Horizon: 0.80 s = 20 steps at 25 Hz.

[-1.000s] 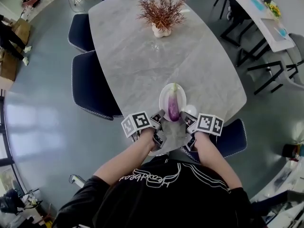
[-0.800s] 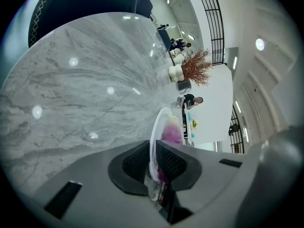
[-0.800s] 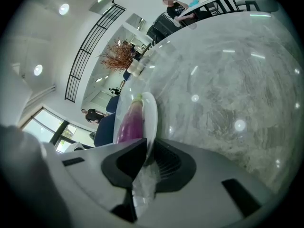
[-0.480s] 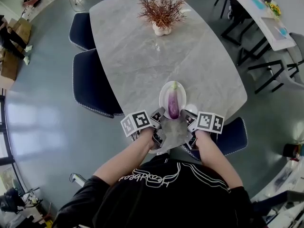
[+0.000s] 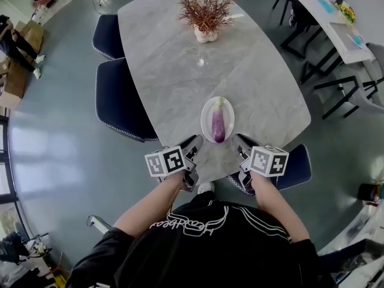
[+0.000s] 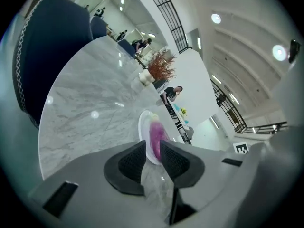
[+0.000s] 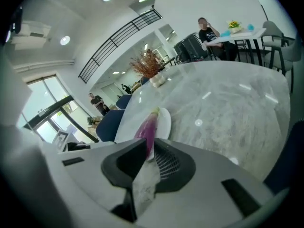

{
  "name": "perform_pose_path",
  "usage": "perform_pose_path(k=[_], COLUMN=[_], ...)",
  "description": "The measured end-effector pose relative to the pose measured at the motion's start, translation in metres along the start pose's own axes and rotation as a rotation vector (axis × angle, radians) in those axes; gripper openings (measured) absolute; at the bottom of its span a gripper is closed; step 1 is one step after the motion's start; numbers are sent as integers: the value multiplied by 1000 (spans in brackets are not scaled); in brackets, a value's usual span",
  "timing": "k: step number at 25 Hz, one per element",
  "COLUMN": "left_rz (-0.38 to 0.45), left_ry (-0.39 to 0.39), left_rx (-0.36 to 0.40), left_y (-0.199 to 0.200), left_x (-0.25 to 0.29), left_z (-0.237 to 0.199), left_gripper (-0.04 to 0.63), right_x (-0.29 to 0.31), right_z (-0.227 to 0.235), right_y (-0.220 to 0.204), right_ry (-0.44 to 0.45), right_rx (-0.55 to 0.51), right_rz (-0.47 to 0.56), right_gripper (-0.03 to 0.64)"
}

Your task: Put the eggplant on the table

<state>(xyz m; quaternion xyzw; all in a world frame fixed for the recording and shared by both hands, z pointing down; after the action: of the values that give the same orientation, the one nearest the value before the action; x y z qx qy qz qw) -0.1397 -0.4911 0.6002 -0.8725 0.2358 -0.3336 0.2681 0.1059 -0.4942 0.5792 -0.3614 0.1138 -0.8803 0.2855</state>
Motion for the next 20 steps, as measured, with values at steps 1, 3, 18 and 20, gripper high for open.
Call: perform_pose_path(k=[1,3,18,20], left_rz=[3,11,94,120], left_ry=[-5,-31,-143,-178], left_rx=[35,116,761,752], left_y=[0,1,-45,-57], left_x=[-6,-20,-129,-145], left_z=[4,17,172,190], left_gripper=[75,75,9,9], right_x=[-7,-21,-168,-193], right_z=[-5,-15,-79,-84], right_y=[-1,-5,-78,-89], right_ry=[13,42,431,481], right_rx=[-33,-104,-517,-511], right_rz=[7,17,44,58], right_gripper=[51,51,49,49])
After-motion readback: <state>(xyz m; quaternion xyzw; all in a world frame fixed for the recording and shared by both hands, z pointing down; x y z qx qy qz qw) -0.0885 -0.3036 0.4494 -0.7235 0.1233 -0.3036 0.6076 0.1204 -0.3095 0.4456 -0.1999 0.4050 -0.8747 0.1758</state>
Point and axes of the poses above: the fingertips, and each gripper's own axes: x forward along the fingers, z to its right, y out of its top, the point moved 9 cm from there along -x, backward along the fingers, and after that the axes turned 15 degrees about x, right-handed, at the moved point
